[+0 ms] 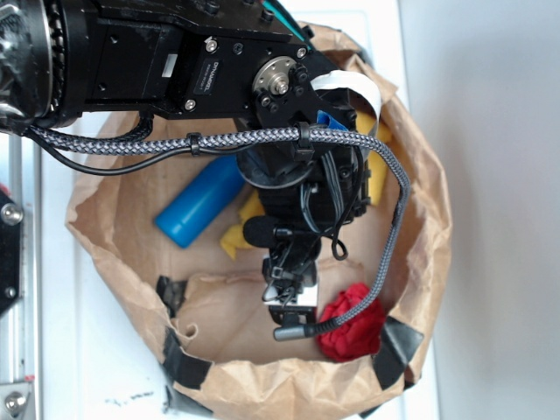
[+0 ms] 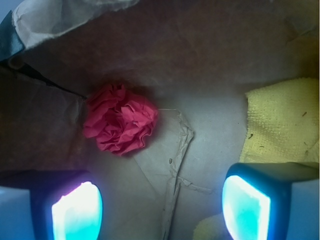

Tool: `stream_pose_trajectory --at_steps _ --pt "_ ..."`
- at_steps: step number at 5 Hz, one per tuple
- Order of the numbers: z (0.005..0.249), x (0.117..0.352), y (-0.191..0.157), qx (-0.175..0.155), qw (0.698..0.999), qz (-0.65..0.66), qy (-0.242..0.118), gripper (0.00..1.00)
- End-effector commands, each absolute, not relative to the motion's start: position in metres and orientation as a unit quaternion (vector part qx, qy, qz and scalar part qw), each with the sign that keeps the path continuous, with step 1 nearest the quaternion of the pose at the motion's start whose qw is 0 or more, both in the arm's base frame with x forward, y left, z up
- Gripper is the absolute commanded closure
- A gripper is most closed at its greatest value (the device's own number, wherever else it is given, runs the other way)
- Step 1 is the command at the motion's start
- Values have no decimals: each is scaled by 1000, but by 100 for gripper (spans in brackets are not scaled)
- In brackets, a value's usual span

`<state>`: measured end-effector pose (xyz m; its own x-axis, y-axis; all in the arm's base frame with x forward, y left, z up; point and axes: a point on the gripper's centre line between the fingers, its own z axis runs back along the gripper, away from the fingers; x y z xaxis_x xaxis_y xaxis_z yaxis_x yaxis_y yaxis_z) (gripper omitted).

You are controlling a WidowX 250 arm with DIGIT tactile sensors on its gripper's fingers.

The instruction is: Grab the red paper.

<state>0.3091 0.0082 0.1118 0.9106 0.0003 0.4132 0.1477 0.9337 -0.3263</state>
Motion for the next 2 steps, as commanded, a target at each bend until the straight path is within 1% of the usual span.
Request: stream_pose_trajectory --at_steps 1,2 --pt "114 302 -20 -144 922 -164 -320 0" --pt "104 300 -30 -142 904 -215 -340 0"
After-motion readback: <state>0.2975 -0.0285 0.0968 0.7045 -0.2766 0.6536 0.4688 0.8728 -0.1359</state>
